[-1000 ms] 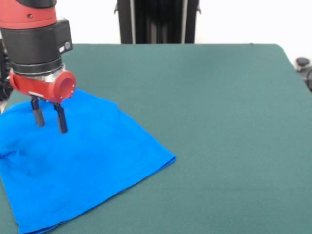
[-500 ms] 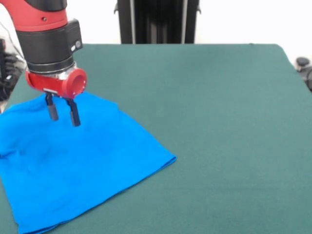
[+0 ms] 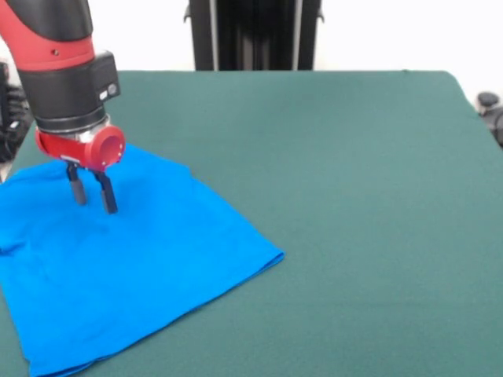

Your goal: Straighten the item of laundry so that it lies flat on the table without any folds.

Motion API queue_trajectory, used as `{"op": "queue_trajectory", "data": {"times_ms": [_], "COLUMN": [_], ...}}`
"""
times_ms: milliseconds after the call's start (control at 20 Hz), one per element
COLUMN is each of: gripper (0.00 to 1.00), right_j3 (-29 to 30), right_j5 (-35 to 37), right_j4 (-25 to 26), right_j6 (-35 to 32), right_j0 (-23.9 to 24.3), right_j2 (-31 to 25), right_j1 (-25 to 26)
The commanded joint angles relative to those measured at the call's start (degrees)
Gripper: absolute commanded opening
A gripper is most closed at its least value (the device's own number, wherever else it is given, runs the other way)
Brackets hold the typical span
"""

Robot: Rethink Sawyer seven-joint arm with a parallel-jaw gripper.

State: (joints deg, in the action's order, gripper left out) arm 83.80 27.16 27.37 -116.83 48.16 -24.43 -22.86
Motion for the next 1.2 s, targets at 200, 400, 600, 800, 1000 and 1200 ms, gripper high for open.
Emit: {"op": "queue_trajectory", "data": {"times_ms": [200, 400, 600, 800, 1000, 1200], "gripper": [1.0, 1.0, 1.0, 1.0, 1.0, 1.0], "right_j3": [5.6, 7.0, 7.9, 8.5, 8.9, 9.8], "right_j5": [-3.5, -2.9, -2.2, -0.9, -1.2, -1.2], "right_j4": [4.6, 4.5, 4.2, 3.2, 2.9, 2.4], "right_j6": [4.8, 3.0, 2.2, 2.1, 1.1, 1.0], "right_j0": [-2.9, -4.0, -4.0, -4.0, -4.3, -3.9], "right_j2": [-3.0, -2.6, -2.8, -3.0, -2.8, -3.3], "right_j1": [3.8, 1.9, 0.7, -0.7, -1.1, -1.6]}}
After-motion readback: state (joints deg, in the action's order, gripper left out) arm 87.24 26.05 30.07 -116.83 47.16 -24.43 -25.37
